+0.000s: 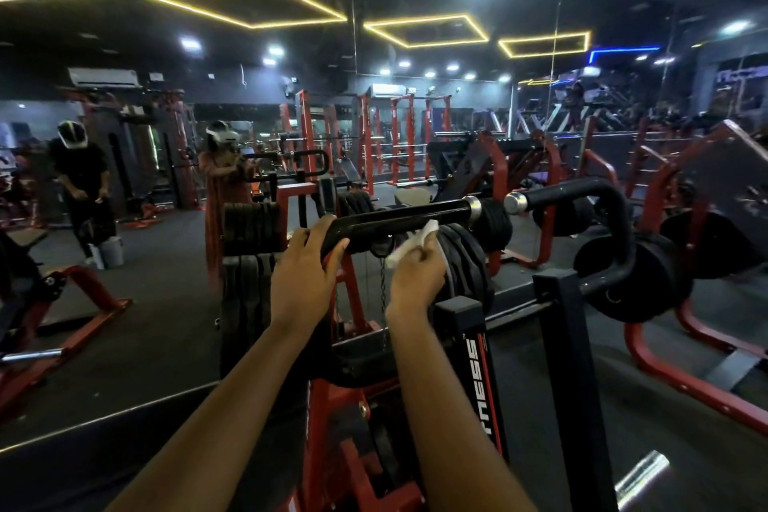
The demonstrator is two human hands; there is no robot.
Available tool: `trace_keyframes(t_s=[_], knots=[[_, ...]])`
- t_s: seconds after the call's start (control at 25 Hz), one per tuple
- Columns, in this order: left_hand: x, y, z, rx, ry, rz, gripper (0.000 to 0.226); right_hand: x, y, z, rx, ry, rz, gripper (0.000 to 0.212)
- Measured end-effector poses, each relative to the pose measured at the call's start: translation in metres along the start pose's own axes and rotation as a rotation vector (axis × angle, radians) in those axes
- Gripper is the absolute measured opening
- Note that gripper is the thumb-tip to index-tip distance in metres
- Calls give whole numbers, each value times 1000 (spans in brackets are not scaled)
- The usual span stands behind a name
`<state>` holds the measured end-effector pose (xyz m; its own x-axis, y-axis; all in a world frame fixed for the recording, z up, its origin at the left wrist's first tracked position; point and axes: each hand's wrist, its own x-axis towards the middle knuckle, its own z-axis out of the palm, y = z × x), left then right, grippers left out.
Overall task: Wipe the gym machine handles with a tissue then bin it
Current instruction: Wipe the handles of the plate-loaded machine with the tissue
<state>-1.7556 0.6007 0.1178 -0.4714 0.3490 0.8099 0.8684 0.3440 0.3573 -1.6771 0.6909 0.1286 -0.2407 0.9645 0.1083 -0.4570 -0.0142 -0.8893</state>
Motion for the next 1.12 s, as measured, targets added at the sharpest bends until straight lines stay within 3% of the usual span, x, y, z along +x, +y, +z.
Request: trace_keyframes(t_s=[0.12, 0.28, 0.52, 0.72, 1.04, 1.12], knots=[[0, -1, 0, 16, -2, 6, 44, 28, -13, -18, 119, 123, 181, 39], [0, -2, 1, -11, -4, 8, 44, 34, -35, -10, 297, 77, 310, 34], [0, -1, -1, -35, -11, -8, 44, -21, -18, 7, 274, -88, 264, 31], [1, -2, 0, -29, -20, -4, 45, 29, -33, -15, 382, 63, 203, 34], [0, -1, -1, -60, -18, -9, 42, -18, -5, 12, 219, -99, 155, 24], [-1, -1, -3, -101, -17, -11, 41, -28, -5, 5, 119, -134, 59, 26]])
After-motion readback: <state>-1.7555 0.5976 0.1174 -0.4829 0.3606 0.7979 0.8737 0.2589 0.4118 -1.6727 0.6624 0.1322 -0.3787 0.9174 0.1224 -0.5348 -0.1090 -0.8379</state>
